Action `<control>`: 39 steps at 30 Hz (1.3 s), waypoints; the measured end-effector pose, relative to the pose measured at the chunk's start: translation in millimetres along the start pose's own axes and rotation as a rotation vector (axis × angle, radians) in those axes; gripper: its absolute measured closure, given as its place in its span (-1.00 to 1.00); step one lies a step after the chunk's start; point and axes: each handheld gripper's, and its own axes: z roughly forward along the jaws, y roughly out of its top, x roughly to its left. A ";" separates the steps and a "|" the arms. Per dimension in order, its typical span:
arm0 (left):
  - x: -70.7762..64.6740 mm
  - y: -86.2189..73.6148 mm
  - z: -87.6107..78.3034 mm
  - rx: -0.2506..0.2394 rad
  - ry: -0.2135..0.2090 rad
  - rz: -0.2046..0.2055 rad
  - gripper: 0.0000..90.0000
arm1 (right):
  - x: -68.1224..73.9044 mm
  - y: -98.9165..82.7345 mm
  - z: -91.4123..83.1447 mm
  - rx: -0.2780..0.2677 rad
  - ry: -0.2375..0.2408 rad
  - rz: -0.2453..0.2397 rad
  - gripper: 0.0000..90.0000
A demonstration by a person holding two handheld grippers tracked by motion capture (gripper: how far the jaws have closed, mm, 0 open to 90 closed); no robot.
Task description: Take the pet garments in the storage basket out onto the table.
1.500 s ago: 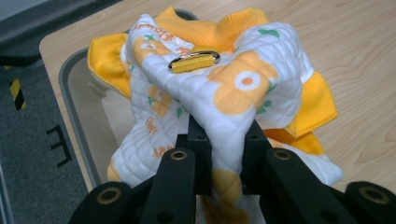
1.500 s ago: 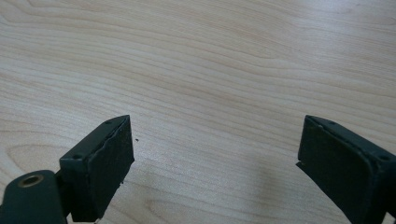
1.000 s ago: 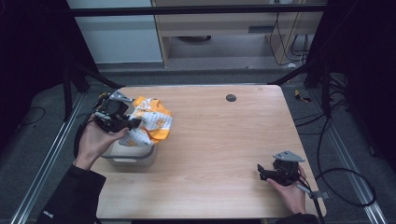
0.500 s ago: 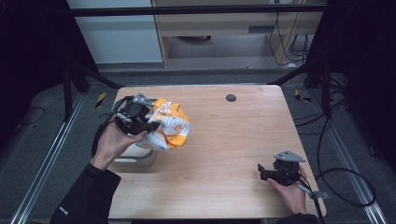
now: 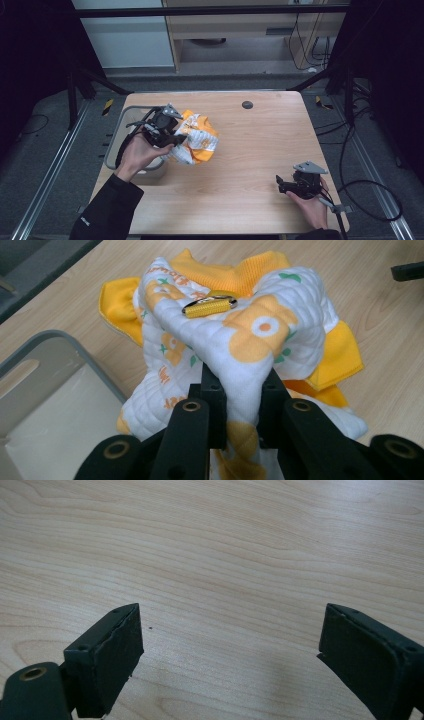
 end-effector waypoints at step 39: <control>-45.3 0.1 81.8 0.049 -0.147 0.081 0.76 | -1.7 -0.6 -0.8 -0.020 -0.013 -0.013 -0.76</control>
